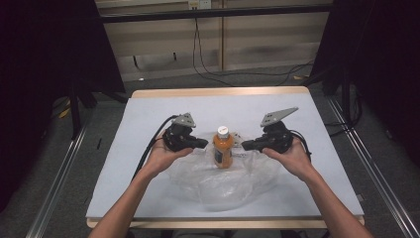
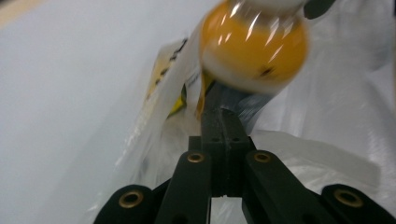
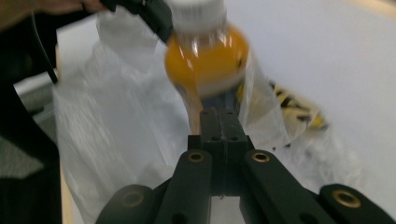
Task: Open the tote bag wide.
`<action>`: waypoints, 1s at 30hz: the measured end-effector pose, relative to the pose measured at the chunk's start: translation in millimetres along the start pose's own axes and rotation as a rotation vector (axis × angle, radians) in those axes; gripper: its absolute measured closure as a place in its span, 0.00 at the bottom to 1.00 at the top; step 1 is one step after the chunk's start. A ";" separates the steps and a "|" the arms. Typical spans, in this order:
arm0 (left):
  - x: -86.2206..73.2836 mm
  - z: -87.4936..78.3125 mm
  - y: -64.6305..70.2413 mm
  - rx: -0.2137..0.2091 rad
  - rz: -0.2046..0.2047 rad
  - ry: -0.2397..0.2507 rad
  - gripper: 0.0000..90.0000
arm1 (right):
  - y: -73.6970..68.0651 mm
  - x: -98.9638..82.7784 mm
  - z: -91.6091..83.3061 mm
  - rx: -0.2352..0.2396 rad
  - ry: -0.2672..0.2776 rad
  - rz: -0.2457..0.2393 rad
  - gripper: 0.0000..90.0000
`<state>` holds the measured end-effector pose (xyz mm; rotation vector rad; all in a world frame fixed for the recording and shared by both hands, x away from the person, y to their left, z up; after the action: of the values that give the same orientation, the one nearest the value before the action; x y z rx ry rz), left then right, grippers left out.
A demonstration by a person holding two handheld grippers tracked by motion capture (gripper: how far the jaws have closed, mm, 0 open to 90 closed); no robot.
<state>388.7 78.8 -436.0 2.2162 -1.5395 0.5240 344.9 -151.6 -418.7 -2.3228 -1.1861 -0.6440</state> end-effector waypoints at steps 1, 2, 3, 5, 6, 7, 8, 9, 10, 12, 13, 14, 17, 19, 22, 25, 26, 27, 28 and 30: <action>-2.6 8.2 -4.0 0.001 0.000 -0.038 1.00 | 2.9 -2.9 8.4 0.012 -0.030 -0.003 1.00; -5.4 16.0 -8.3 0.005 -0.004 -0.070 1.00 | 6.7 -6.3 16.1 0.011 -0.056 0.008 1.00; -7.8 24.2 -11.5 0.003 -0.020 -0.086 1.00 | 11.4 -10.2 23.8 0.021 -0.084 0.015 1.00; -12.1 37.9 -17.2 0.001 -0.050 -0.110 1.00 | 22.1 -19.0 36.8 0.021 -0.132 0.045 1.00; -14.0 43.0 -20.1 -0.005 -0.054 -0.120 1.00 | 27.1 -23.7 42.7 0.031 -0.154 0.057 1.00; -16.0 46.5 -23.2 -0.007 -0.052 -0.123 1.00 | 31.9 -27.9 48.0 0.034 -0.166 0.065 1.00; -17.7 48.9 -25.8 -0.002 -0.052 -0.128 1.00 | 34.9 -32.2 52.1 0.044 -0.183 0.077 1.00; -18.5 52.4 -25.3 -0.011 -0.079 -0.110 1.00 | 37.2 -35.9 55.7 0.054 -0.195 0.078 1.00; -20.2 54.5 -26.0 -0.008 -0.078 -0.114 1.00 | 38.3 -38.8 58.3 0.049 -0.206 0.076 1.00; -21.9 58.5 -26.8 -0.002 -0.096 -0.107 1.00 | 38.5 -43.1 61.7 0.048 -0.216 0.070 1.00; -23.0 58.6 -28.9 0.006 -0.077 -0.124 1.00 | 38.9 -43.4 61.1 0.038 -0.215 0.074 1.00; -23.1 58.5 -30.0 0.012 -0.077 -0.124 1.00 | 40.2 -42.4 58.7 0.035 -0.194 0.077 1.00; -19.8 57.9 -29.0 0.003 -0.105 -0.080 1.00 | 37.4 -32.8 42.9 0.026 -0.126 0.076 1.00; -17.3 56.2 -27.9 -0.006 -0.097 -0.066 1.00 | 33.3 -23.5 30.2 0.038 -0.062 0.057 1.00; -13.1 53.9 -25.9 -0.009 -0.090 -0.046 1.00 | 24.8 -11.9 18.0 0.067 -0.014 0.033 1.00; -11.3 47.9 -24.8 -0.011 -0.079 -0.026 1.00 | 15.5 -6.0 18.7 0.093 -0.008 0.004 1.00; -10.9 45.7 -24.3 -0.012 -0.076 -0.026 1.00 | 12.6 -5.0 20.6 0.100 -0.014 -0.006 1.00; -10.1 44.6 -24.0 -0.013 -0.081 -0.017 1.00 | 10.1 -3.9 22.8 0.109 -0.018 -0.015 1.00; -10.0 43.5 -23.8 -0.010 -0.084 -0.021 1.00 | 8.1 -3.0 25.0 0.114 -0.024 -0.020 1.00; -9.0 41.1 -23.3 -0.004 -0.073 -0.025 1.00 | 6.9 -0.6 27.5 0.118 -0.017 -0.026 1.00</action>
<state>411.1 72.4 -478.1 2.2749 -1.4638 0.4726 355.8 -139.7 -442.0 -2.2228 -1.2297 -0.5490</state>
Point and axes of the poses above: each handheld gripper's, and its own axes: z roughly forward along the jaws, x roughly out of its top, y roughly to its right, the point moved 5 cm from there along z, roughly forward along the jaws, and after that the axes turned 15 degrees about -y, right-handed, at the moved point
